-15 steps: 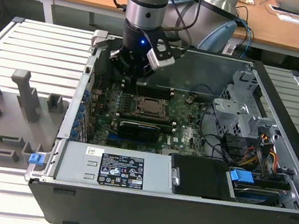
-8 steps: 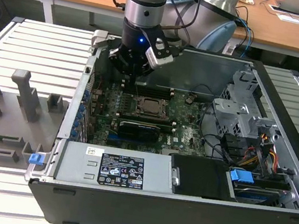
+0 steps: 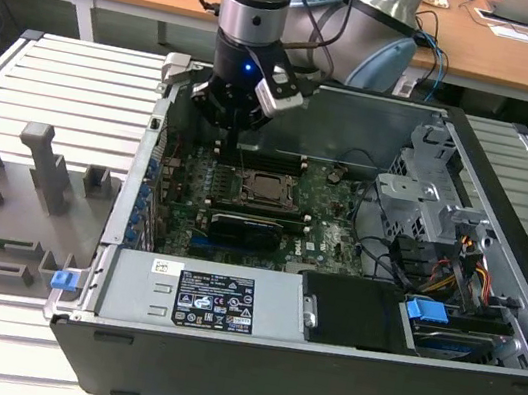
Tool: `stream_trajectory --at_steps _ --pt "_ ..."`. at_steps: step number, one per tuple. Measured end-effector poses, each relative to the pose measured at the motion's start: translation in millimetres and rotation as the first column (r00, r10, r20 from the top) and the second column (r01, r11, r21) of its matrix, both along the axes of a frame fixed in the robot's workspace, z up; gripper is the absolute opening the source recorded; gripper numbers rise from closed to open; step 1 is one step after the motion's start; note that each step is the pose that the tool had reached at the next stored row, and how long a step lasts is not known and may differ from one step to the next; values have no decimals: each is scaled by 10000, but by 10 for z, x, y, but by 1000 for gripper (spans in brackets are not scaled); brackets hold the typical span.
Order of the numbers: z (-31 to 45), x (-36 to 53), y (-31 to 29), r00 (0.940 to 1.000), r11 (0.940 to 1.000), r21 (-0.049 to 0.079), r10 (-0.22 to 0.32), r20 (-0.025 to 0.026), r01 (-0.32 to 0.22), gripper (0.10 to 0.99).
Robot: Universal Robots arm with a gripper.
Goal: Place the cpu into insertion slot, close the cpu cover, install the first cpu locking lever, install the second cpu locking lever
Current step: 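Install the first cpu locking lever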
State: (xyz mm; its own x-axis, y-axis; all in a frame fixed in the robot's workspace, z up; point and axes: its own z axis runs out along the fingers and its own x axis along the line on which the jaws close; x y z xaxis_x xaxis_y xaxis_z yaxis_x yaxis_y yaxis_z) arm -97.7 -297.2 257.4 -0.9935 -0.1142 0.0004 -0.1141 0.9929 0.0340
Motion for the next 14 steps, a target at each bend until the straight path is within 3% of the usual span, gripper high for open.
stream_trajectory --at_steps 6,9,14 --pt "-3 18 41 10000 10000 0 -9 0 9 106" --pt "-9 100 75 10000 10000 0 -26 -1 26 106" --pt "-41 339 99 10000 10000 0 -51 -16 51 106"
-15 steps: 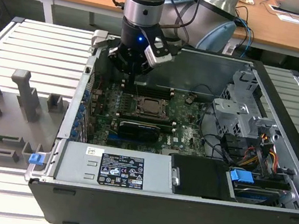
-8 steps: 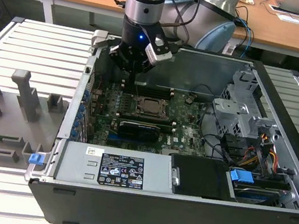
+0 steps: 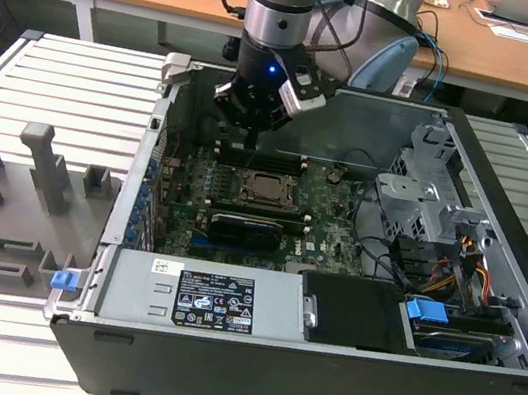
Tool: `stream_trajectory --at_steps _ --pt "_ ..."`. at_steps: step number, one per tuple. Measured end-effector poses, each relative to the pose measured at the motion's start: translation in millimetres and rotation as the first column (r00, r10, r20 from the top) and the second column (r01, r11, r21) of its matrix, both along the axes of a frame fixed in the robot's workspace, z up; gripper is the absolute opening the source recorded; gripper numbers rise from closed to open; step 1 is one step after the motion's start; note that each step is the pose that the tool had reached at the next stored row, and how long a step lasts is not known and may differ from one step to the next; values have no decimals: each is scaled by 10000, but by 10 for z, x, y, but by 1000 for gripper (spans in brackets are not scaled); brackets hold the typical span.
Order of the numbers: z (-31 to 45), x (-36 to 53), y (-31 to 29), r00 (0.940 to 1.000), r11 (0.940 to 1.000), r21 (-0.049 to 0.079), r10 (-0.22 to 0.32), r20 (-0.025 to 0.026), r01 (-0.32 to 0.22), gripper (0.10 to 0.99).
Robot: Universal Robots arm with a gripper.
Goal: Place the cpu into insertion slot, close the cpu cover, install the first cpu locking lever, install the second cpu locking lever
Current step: 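Install the first cpu locking lever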
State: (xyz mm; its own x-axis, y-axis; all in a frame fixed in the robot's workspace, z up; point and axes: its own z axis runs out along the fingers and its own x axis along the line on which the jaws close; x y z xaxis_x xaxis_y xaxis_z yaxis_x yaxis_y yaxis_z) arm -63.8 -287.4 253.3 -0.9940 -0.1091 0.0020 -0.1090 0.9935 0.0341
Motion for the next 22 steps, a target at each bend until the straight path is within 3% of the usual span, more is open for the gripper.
stream_trajectory --at_steps 5,8,12,17,22 --pt "-37 205 4 10000 10000 10 -30 -19 30 106" --pt "-39 206 4 10000 10000 24 -46 -19 46 106" --pt "-60 207 5 9996 9994 197 -297 -18 297 106" --pt "-104 240 4 9976 9974 208 -689 -20 689 106" --pt "-157 258 4 9976 9965 468 -687 -39 688 106"
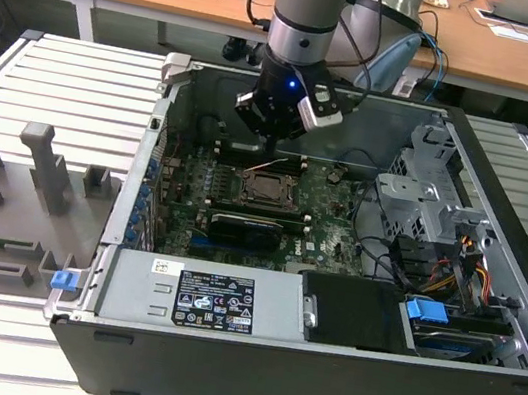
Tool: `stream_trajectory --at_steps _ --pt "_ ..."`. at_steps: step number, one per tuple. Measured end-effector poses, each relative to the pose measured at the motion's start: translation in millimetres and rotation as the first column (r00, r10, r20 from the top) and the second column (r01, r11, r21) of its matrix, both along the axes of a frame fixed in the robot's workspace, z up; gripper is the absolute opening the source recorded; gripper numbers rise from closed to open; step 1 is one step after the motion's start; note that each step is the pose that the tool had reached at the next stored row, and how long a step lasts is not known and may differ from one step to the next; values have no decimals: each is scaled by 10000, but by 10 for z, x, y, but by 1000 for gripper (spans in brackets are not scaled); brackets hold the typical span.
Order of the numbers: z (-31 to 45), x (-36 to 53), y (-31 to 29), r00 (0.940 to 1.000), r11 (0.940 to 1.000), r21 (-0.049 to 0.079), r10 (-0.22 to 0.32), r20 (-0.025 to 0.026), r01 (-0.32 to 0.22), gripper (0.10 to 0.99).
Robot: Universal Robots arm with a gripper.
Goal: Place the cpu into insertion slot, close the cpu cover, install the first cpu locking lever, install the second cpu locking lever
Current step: 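Install the first cpu locking lever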
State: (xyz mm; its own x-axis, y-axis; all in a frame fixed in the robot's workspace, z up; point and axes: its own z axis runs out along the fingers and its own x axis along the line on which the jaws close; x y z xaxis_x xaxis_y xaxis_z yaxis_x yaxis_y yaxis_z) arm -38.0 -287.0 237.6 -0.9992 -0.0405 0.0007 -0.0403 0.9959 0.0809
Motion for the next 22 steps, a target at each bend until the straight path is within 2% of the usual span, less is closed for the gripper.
stream_trajectory --at_steps 5,17,22 --pt "-107 28 2 10000 10000 -4 17 0 -17 106" --pt "-146 83 25 10000 10000 -5 58 -1 -58 106" --pt "-162 134 26 10000 10000 -3 57 0 -57 106"
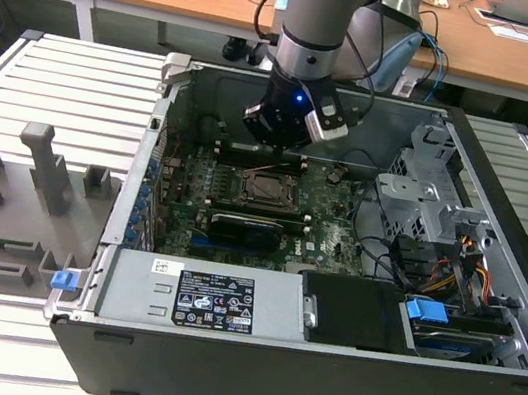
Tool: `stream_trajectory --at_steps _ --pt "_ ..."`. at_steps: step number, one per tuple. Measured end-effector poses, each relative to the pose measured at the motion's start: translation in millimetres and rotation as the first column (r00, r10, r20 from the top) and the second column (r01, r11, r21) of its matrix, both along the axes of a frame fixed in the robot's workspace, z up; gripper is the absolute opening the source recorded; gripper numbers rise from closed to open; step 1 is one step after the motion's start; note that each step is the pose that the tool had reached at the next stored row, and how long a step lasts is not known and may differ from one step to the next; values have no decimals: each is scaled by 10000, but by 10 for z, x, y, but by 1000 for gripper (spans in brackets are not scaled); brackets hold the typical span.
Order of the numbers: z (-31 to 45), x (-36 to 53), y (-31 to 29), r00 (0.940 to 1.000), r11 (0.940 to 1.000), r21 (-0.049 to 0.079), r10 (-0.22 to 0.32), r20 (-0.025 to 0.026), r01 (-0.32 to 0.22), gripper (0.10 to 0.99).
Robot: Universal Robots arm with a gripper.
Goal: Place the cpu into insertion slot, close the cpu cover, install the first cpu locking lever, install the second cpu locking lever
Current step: 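Install the first cpu locking lever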
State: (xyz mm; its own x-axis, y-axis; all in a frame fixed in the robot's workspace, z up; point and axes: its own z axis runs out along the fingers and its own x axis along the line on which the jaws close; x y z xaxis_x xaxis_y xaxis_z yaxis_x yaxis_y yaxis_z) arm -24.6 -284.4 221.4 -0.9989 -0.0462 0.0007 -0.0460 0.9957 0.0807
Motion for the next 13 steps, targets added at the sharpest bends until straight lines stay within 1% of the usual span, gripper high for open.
stream_trajectory --at_steps 7,11,13 --pt "-40 61 0 10000 10000 -1 0 -1 0 106" --pt "-65 76 1 10000 10000 65 0 0 0 106" --pt "-76 76 1 10000 10000 65 -2 -1 2 106"
